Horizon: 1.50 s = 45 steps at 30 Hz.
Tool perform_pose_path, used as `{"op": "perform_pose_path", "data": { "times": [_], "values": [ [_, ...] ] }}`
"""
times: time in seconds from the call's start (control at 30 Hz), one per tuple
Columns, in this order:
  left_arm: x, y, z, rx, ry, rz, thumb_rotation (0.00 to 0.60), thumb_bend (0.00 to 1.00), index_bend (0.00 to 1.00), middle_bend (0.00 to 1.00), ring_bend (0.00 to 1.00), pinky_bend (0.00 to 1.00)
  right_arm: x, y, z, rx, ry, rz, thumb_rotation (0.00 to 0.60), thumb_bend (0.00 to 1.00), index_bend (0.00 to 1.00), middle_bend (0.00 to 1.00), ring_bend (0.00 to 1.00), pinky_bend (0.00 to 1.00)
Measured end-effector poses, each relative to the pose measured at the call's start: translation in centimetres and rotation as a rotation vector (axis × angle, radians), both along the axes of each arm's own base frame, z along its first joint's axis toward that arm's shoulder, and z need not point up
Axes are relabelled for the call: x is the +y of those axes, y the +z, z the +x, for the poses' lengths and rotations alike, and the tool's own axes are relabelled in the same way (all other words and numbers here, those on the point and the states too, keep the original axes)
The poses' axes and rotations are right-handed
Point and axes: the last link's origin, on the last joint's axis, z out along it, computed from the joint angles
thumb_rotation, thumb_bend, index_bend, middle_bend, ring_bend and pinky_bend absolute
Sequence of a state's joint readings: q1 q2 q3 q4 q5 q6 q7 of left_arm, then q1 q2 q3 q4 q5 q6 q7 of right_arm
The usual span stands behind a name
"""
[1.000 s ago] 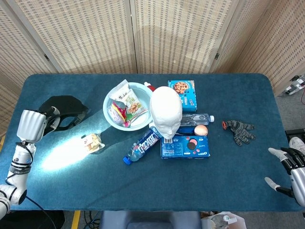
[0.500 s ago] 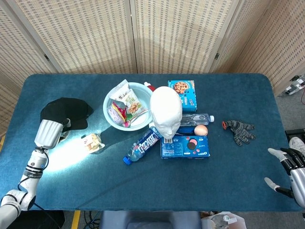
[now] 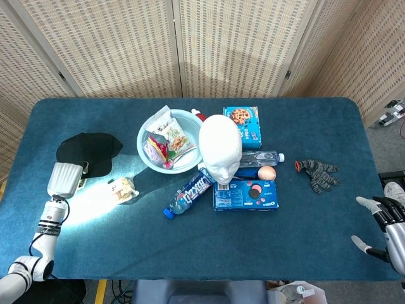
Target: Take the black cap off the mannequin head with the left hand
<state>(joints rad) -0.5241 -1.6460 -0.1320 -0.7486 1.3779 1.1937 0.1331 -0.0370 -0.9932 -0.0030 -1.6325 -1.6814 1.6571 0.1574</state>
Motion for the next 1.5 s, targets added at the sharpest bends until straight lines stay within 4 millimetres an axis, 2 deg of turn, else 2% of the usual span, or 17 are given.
{"op": "perform_pose_path", "data": {
  "times": [0.07, 0.13, 0.43, 0.5, 0.6, 0.73, 0.97, 1.07, 1.3, 1.5],
  "values": [
    [-0.1, -0.1, -0.3, 0.020, 0.028, -0.002, 0.600, 0.44, 0.61, 1.00, 0.99, 1.00, -0.1, 0.0, 0.0, 0.001, 0.002, 0.002, 0.600, 0.13, 0.23, 0.29, 0.18, 0.19],
    [-0.1, -0.2, -0.5, 0.031, 0.058, -0.008, 0.600, 0.41, 0.55, 0.99, 0.98, 1.00, -0.1, 0.0, 0.1, 0.001, 0.003, 0.002, 0.600, 0.13, 0.23, 0.29, 0.18, 0.19],
    [-1.0, -0.6, -0.3, 0.062, 0.193, -0.072, 0.600, 0.05, 0.05, 0.89, 0.91, 1.00, 0.0, 0.1, 0.1, 0.002, 0.002, -0.002, 0.600, 0.13, 0.23, 0.29, 0.18, 0.19],
    [-1.4, -0.5, -0.1, 0.076, 0.226, -0.091, 0.600, 0.01, 0.00, 0.87, 0.89, 1.00, 0.0, 0.1, 0.1, 0.002, 0.002, -0.003, 0.600, 0.13, 0.23, 0.29, 0.18, 0.19],
    [-2.0, -0.2, 0.6, 0.082, 0.266, -0.111, 0.600, 0.00, 0.00, 0.83, 0.85, 1.00, 0.1, 0.1, 0.0, 0.002, 0.001, -0.004, 0.600, 0.13, 0.23, 0.29, 0.18, 0.19],
    [-3.0, 0.8, 1.5, 0.049, 0.297, -0.112, 0.600, 0.00, 0.00, 0.72, 0.75, 1.00, 0.0, 0.2, -0.1, 0.001, -0.001, -0.005, 0.600, 0.13, 0.23, 0.29, 0.18, 0.19],
    [-5.4, 3.9, 2.4, -0.078, 0.280, -0.014, 0.600, 0.00, 0.00, 0.53, 0.59, 0.99, -0.1, 0.0, -0.4, 0.004, -0.009, 0.006, 0.600, 0.13, 0.23, 0.29, 0.18, 0.19],
    [-6.9, 4.9, 2.6, -0.136, 0.255, 0.015, 0.600, 0.00, 0.00, 0.47, 0.54, 0.92, -0.2, 0.0, -0.5, 0.006, -0.012, 0.009, 0.600, 0.13, 0.23, 0.29, 0.18, 0.19],
    [-11.2, 6.5, 2.7, -0.212, 0.222, 0.042, 0.600, 0.00, 0.02, 0.34, 0.39, 0.67, -0.4, -0.2, -0.7, 0.015, -0.022, 0.027, 0.600, 0.13, 0.23, 0.29, 0.18, 0.19],
    [-14.2, 7.2, 2.6, -0.250, 0.206, 0.037, 0.600, 0.00, 0.03, 0.29, 0.34, 0.59, -0.7, -0.6, -0.7, 0.018, -0.021, 0.065, 0.600, 0.13, 0.23, 0.29, 0.18, 0.19]
  ]
}}
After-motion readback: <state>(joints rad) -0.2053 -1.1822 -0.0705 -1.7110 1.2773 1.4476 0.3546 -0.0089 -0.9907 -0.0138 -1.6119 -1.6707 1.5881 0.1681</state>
